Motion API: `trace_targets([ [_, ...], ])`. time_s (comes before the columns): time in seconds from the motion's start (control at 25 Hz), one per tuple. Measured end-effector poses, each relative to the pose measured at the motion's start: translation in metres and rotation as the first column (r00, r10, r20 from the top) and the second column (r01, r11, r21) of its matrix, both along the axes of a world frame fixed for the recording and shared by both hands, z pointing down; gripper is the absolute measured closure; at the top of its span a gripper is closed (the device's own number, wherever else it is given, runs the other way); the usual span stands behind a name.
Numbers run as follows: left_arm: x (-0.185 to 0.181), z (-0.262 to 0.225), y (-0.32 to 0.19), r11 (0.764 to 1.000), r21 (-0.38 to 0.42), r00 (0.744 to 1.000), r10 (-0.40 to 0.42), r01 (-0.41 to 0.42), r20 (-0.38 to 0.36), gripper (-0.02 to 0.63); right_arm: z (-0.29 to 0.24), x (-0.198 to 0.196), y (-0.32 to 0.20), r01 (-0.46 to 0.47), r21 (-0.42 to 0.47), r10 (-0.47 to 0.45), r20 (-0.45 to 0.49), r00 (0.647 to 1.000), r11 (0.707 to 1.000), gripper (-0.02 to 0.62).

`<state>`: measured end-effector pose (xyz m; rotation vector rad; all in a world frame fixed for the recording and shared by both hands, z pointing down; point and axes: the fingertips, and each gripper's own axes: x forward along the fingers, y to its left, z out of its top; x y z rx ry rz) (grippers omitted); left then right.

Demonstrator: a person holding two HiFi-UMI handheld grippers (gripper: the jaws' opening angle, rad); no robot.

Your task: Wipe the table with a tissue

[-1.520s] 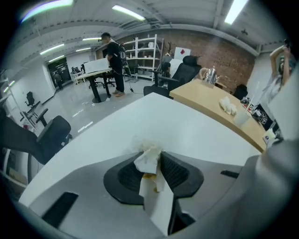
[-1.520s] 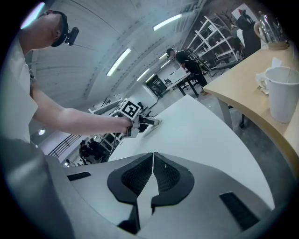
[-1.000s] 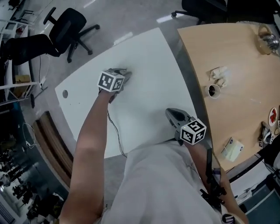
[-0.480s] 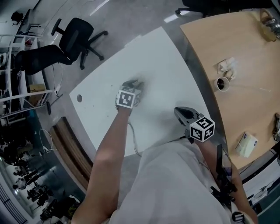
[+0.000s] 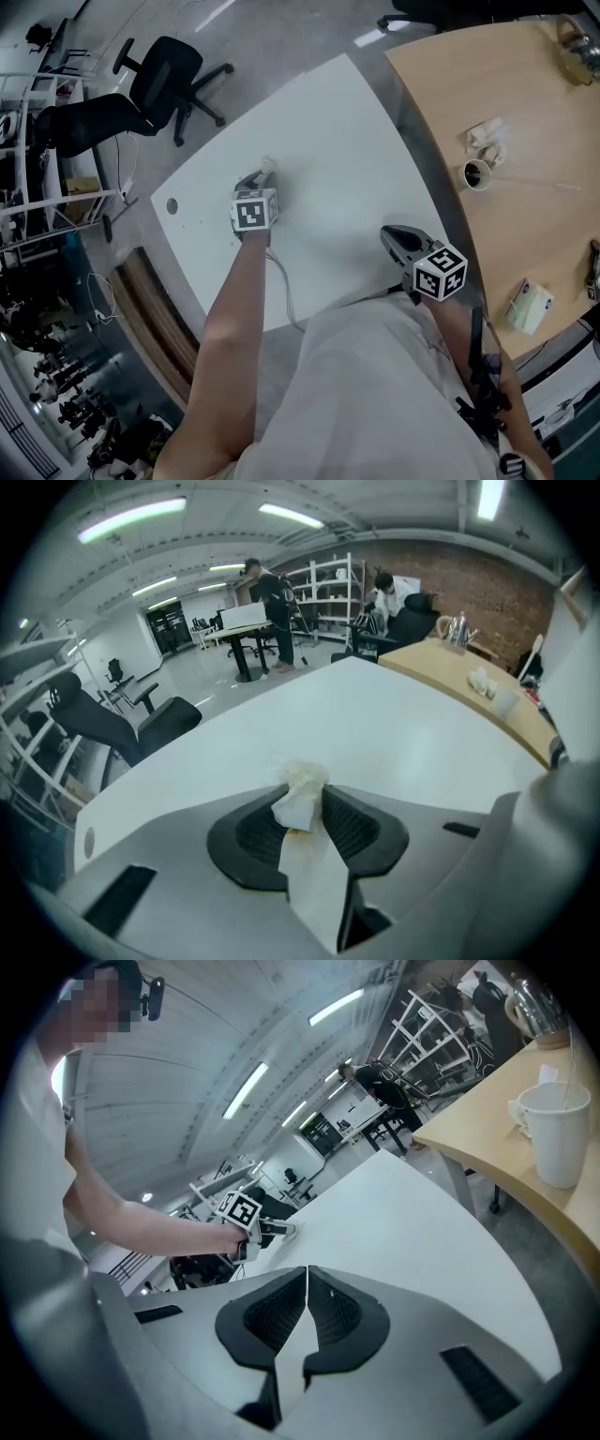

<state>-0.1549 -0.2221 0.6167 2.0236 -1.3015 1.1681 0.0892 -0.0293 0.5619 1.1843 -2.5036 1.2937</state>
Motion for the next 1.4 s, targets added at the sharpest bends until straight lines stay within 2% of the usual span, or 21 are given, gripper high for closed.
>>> trace_targets([
  [0.12,-0.003,0.008,0.005,0.999,-0.021,0.993,0.031,-0.029,0.114,0.497,0.002,0.003,0.005,-0.001,-0.010,0.001,0.001,1.000,1.000,0.578],
  [0.2,0.001,0.010,0.006,0.999,-0.020,0.986,0.048,-0.045,0.161,0.497,0.003,0.007,0.006,-0.006,-0.014,0.006,0.000,1.000,1.000,0.578],
  [0.32,0.030,0.009,0.011,0.992,-0.024,0.976,0.124,-0.121,0.177,0.499,0.002,0.012,0.005,-0.011,-0.007,0.011,-0.007,1.000,1.000,0.578],
  [0.44,0.070,0.008,0.022,0.974,-0.024,0.954,0.225,-0.225,0.198,0.502,0.001,0.013,0.002,-0.005,0.003,0.005,-0.006,1.000,1.000,0.578],
  [0.52,0.093,0.007,0.030,0.964,-0.033,0.947,0.264,-0.263,0.181,0.503,-0.002,0.011,0.001,0.005,0.011,-0.005,-0.002,1.000,1.000,0.578],
  [0.64,0.121,0.007,0.043,0.950,-0.057,0.943,0.312,-0.308,0.112,0.503,-0.007,0.008,0.000,0.024,0.024,-0.024,0.000,1.000,0.999,0.578],
  [0.84,0.156,0.002,0.078,0.941,-0.065,0.943,0.332,-0.333,-0.016,0.501,-0.011,0.013,0.003,0.042,0.035,-0.042,-0.003,0.999,0.998,0.578],
  [0.96,0.167,-0.013,0.098,0.949,-0.015,0.947,0.313,-0.315,-0.065,0.500,-0.010,0.013,0.005,0.064,0.039,-0.064,-0.002,0.998,0.997,0.578],
  [1.08,0.162,-0.030,0.119,0.968,0.022,0.963,0.251,-0.250,-0.094,0.500,-0.009,0.007,0.007,0.113,0.045,-0.113,0.002,0.994,0.993,0.578],
  [1.24,0.133,-0.035,0.150,0.991,0.052,0.986,0.129,-0.124,-0.105,0.500,-0.007,-0.002,0.009,0.193,0.055,-0.194,0.004,0.981,0.980,0.578],
  [1.4,0.091,-0.051,0.175,0.996,0.084,0.997,0.006,0.001,-0.079,0.499,-0.007,-0.017,0.010,0.284,0.071,-0.285,0.004,0.959,0.956,0.578],
])
